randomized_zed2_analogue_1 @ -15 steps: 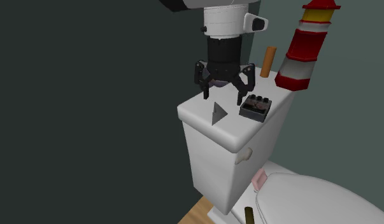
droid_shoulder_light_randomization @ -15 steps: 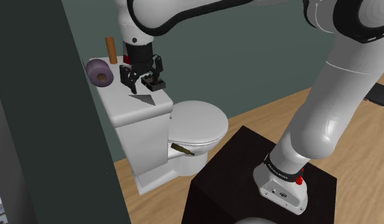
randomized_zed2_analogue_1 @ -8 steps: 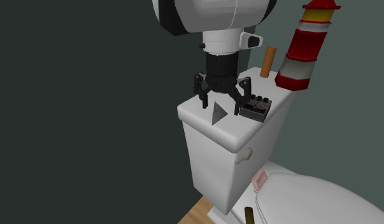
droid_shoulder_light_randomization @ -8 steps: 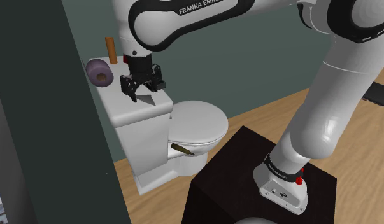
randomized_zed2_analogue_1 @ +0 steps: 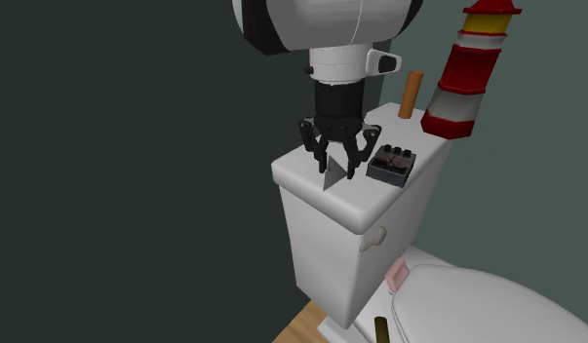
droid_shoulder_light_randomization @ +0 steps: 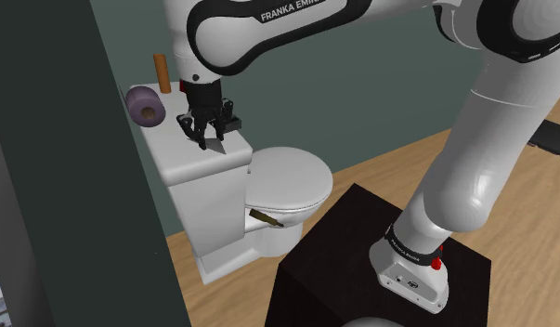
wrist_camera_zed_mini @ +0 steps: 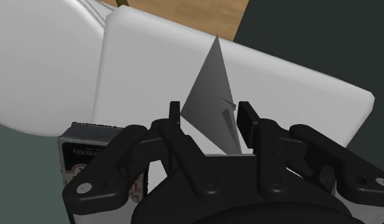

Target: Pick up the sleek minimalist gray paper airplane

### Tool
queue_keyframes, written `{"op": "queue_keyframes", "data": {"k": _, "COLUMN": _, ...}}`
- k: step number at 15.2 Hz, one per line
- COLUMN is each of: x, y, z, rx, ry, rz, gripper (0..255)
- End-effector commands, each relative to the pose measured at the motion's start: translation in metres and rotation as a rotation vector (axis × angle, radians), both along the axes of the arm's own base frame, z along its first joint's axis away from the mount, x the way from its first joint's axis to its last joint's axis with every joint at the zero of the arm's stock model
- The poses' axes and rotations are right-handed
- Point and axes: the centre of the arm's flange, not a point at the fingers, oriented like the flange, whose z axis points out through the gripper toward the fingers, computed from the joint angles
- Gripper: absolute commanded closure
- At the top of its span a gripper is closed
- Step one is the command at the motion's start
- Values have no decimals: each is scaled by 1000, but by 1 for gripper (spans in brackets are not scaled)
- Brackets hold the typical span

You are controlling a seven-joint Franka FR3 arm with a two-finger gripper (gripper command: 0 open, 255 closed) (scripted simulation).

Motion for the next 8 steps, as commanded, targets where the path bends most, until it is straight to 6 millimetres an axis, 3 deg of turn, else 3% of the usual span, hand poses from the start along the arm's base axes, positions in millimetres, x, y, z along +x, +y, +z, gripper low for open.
{"op": "queue_keyframes", "data": {"k": 1, "x": 0, "y": 0, "z": -2, "rx": -1, "ry": 2, "rz": -1, "gripper": 255}}
{"op": "queue_keyframes", "data": {"k": 8, "x": 0, "y": -1, "z": 30, "rx": -1, "ry": 2, "rz": -1, "gripper": 255}}
